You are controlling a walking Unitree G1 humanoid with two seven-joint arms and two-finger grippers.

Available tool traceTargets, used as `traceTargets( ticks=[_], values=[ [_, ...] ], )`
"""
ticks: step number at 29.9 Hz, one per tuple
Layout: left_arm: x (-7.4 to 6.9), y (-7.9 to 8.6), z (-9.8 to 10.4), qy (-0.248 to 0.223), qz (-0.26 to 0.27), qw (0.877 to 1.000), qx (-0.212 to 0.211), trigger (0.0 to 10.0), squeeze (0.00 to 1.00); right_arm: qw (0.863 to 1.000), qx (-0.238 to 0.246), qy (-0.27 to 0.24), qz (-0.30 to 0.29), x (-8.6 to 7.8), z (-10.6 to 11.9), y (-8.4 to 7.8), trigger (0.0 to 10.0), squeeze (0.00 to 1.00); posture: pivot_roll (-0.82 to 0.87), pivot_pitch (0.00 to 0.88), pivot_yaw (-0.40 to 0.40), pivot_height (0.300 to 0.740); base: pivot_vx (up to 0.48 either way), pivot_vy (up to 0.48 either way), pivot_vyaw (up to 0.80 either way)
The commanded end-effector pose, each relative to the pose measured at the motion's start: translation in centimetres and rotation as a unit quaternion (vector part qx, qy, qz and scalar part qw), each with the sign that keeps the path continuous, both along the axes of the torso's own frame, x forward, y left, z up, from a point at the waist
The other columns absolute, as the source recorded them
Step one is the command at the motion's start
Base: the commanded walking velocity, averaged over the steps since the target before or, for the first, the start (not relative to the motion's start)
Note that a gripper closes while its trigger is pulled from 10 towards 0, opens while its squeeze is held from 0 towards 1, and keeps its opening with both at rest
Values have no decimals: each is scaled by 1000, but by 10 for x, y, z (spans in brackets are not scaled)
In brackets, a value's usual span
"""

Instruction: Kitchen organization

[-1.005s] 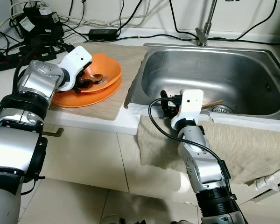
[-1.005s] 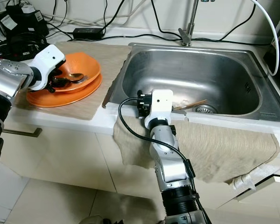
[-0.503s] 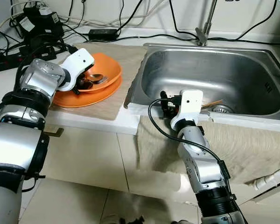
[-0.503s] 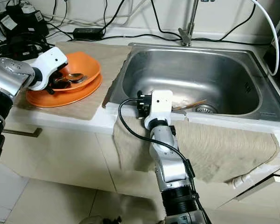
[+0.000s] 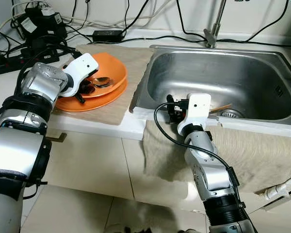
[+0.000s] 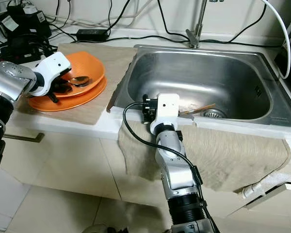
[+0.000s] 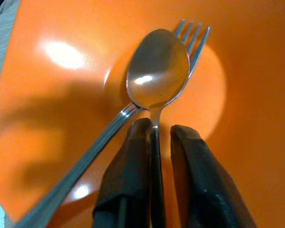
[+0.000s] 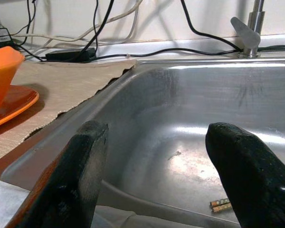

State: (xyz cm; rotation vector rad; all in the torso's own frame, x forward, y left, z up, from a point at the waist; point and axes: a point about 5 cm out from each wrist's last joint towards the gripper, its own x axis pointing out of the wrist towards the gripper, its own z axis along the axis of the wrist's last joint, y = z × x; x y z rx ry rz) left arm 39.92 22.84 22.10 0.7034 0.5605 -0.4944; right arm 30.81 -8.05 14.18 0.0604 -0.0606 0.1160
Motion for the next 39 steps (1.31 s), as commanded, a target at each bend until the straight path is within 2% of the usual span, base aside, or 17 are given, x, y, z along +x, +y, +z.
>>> traceTargets(
  ticks=[1,11,22,27,28,29,30,31,32,34,35,36,38,39],
  values=[
    [0,0,2,5,-1,1000,-1,0,0,1000,6,-6,6,1,4,7,10000,0,78,6,80,740,0,0,0],
    [5,-1,17,-41,25,998,-44,0,0,1000,6,-5,4,1,4,6,10000,0,75,12,80,740,0,0,0],
    [6,0,24,-60,35,995,-72,0,0,1000,5,-3,5,0,3,5,10000,0,76,19,74,740,0,0,0],
    [8,0,35,-101,54,985,-129,0,0,1000,7,-1,6,2,3,5,10000,0,77,20,76,740,0,0,0],
    [9,-3,39,-114,53,980,-153,0,0,1000,7,-2,5,2,4,5,10000,0,77,21,74,740,0,0,0],
    [9,-3,39,-114,53,980,-153,0,0,1000,7,-2,5,2,4,5,10000,0,77,21,74,740,0,0,0],
    [10,-9,46,-147,54,965,-211,0,0,1000,8,-3,2,4,4,3,10000,0,80,22,70,740,0,0,0],
    [10,-9,46,-147,54,965,-211,0,0,1000,8,-3,2,4,4,3,10000,0,80,22,70,740,0,0,0],
    [10,-14,50,-173,60,950,-254,0,0,1000,7,-4,0,6,5,2,10000,0,82,23,67,740,0,0,0],
    [10,-19,51,-189,65,939,-280,0,0,1000,7,-4,1,6,5,2,10000,0,83,24,65,740,0,0,0],
    [10,-19,51,-189,65,939,-280,0,0,1000,7,-4,1,6,5,2,10000,0,83,24,65,740,0,0,0],
    [9,-24,50,-207,71,928,-301,0,0,1000,6,-5,1,7,6,2,10000,0,83,26,58,740,0,0,0],
    [9,-27,49,-213,72,925,-307,0,0,1000,6,-6,2,8,6,2,10000,0,83,26,58,740,0,0,0],
    [5,-37,44,-226,77,913,-331,0,0,1000,4,-9,1,9,7,1,10000,0,82,26,57,740,0,0,0]
  ],
)
